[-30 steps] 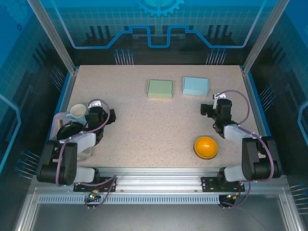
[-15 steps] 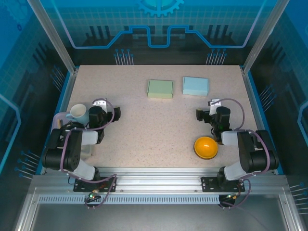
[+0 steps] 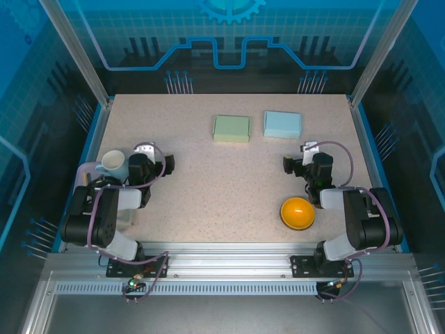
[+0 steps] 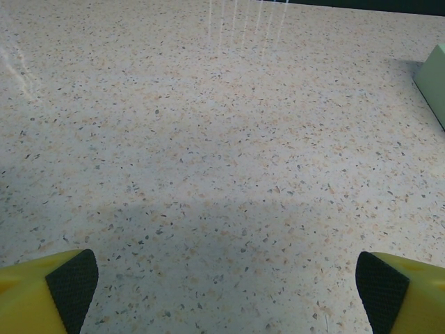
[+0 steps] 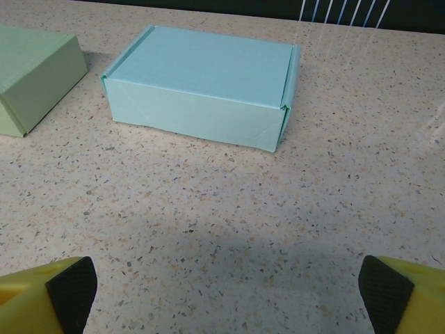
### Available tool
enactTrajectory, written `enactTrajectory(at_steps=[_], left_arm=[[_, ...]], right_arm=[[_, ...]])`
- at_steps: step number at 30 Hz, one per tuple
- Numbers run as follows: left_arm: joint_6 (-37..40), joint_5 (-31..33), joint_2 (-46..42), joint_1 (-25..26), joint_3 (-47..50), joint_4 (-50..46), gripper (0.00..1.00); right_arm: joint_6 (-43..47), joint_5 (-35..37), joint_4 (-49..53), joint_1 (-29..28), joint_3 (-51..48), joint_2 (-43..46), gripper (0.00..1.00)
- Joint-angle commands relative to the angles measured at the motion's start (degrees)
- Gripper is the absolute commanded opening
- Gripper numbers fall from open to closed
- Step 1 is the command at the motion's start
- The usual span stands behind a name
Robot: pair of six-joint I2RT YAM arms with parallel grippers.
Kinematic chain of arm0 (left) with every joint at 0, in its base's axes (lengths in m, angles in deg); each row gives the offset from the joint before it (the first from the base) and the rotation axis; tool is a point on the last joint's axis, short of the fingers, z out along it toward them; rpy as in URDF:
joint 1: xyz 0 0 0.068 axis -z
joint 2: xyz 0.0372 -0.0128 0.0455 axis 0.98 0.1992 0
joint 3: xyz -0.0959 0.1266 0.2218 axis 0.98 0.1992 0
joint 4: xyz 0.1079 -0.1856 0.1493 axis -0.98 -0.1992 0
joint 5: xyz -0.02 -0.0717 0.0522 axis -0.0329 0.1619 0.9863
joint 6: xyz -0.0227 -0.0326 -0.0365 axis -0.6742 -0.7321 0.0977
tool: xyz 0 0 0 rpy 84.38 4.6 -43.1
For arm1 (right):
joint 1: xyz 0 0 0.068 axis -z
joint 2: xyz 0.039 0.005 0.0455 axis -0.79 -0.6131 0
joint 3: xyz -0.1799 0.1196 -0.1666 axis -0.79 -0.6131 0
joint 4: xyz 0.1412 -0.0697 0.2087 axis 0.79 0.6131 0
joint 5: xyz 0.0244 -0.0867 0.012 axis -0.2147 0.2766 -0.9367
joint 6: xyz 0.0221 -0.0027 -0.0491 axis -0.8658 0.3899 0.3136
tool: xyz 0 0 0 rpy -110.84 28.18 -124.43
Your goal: Fold the paper box
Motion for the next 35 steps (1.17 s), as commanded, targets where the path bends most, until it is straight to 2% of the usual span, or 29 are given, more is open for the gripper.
enactTrajectory(at_steps=[1,35], left_arm=[[1.2,-1.2,-0.1,0.1,0.1,2.3,0.99],[1.1,-2.0,-0.1,-0.1,-0.2,1.8,0.99]], right_arm=[[0.6,-0.7,-1.4,-0.6,0.7,-0.5,1.00],[0.6,-0.7,-1.4,-0.7,0.7,-0.5,1.00]])
